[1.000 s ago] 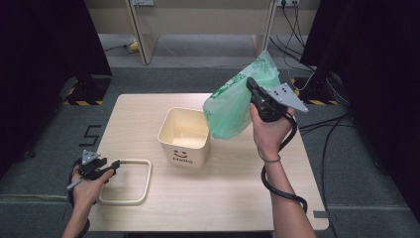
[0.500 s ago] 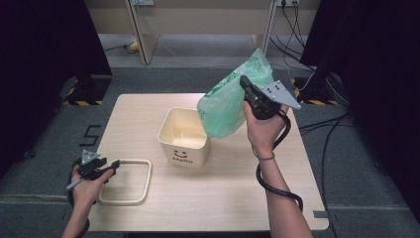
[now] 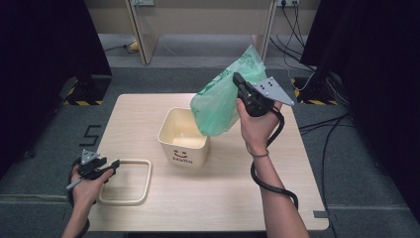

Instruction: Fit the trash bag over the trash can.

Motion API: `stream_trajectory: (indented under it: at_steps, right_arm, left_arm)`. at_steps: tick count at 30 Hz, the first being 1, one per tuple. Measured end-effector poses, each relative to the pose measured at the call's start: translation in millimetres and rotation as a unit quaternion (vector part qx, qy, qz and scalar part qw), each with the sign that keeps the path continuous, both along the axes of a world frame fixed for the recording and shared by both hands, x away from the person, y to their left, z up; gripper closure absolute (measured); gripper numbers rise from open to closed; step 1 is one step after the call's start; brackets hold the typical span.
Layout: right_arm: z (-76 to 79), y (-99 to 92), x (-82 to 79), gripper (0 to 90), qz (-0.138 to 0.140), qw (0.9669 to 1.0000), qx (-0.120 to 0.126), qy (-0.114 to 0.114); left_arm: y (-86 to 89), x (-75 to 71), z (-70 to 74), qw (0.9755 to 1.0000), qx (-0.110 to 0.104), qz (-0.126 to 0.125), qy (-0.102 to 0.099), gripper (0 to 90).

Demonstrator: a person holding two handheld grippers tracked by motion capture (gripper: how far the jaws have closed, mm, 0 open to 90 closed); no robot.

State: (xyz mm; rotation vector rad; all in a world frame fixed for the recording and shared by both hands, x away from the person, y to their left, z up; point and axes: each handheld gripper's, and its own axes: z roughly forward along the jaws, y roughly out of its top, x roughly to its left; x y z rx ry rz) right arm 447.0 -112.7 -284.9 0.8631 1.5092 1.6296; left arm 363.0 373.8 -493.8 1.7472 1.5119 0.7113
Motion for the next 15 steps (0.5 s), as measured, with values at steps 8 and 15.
stream_trajectory:
  at_steps: [8, 15]
  right_arm:
    - [0.6, 13.2, 2.3, 90.0, 0.009, 0.9999, 0.004, 0.000]
    - [-0.9, 24.7, 5.5, 90.0, 0.018, 0.9998, 0.003, 0.004]
  left_arm:
    - [-0.1, -0.1, 0.6, 1.0000, 0.000, 0.000, -0.002, 44.4]
    - [0.2, -0.3, 0.6, 1.0000, 0.001, 0.000, -0.001, 44.4]
